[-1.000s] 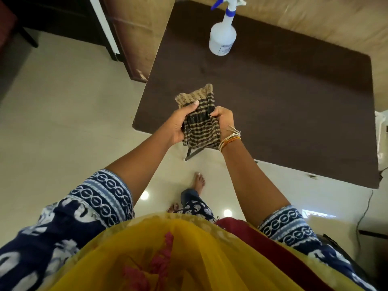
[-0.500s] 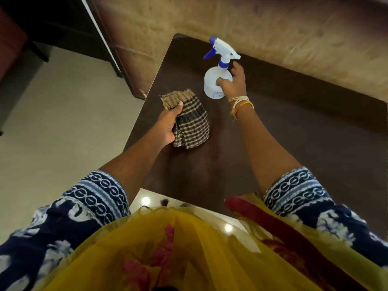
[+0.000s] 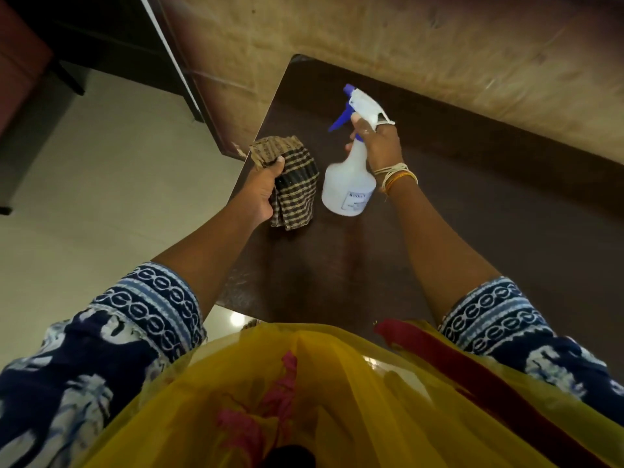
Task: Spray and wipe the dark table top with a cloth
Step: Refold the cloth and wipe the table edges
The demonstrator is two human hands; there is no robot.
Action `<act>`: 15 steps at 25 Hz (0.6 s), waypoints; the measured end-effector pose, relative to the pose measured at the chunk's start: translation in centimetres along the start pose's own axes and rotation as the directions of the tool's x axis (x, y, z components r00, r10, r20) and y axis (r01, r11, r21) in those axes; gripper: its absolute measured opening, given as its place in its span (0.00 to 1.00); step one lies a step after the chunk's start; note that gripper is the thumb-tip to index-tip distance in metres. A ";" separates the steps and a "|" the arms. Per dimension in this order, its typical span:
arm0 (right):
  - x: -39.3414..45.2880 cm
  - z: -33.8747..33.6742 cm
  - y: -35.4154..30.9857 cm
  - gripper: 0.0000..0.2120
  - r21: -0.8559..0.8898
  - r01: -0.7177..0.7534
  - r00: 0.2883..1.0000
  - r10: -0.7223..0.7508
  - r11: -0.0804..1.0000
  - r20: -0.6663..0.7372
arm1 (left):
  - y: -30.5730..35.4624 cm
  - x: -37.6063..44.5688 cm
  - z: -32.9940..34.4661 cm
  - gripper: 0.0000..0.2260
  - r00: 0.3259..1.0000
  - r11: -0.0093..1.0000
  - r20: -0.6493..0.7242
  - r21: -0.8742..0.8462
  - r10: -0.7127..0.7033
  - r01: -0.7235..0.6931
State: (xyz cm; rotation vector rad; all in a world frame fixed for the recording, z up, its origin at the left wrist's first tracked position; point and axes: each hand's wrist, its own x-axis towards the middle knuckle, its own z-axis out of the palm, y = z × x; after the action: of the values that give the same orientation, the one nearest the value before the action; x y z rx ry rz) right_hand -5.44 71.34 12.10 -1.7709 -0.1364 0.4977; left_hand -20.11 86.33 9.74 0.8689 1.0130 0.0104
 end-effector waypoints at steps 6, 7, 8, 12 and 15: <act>-8.4 2.9 0.7 0.13 0.094 -0.260 0.938 0.228 0.961 0.260 | 1.3 -1.5 -2.8 0.07 0.993 0.986 0.119 -0.166 0.003 0.017; -9.5 3.3 0.6 0.14 0.080 -0.286 0.917 0.249 0.955 0.311 | 1.7 -1.8 -3.4 0.07 0.991 0.984 0.133 -0.174 0.001 0.023; -10.4 3.6 0.4 0.14 0.070 -0.306 0.900 0.264 0.950 0.347 | 1.9 -2.1 -3.9 0.07 0.990 0.984 0.143 -0.177 -0.002 0.028; -12.8 5.9 -0.6 0.16 0.046 -0.304 0.908 0.275 0.952 0.316 | 2.5 -2.8 -6.0 0.15 0.983 0.981 0.176 -0.175 -0.051 0.083; -13.2 7.3 -0.3 0.21 -0.059 -0.271 0.943 0.278 0.961 0.186 | 2.5 -3.3 -6.9 0.13 0.980 0.977 0.196 -0.194 -0.044 0.083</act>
State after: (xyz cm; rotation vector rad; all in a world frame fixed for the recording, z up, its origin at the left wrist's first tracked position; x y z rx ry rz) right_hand -20.23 73.32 14.49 -1.7803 -0.0317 0.8745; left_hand -26.12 91.07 12.13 0.6385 0.8434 -0.0240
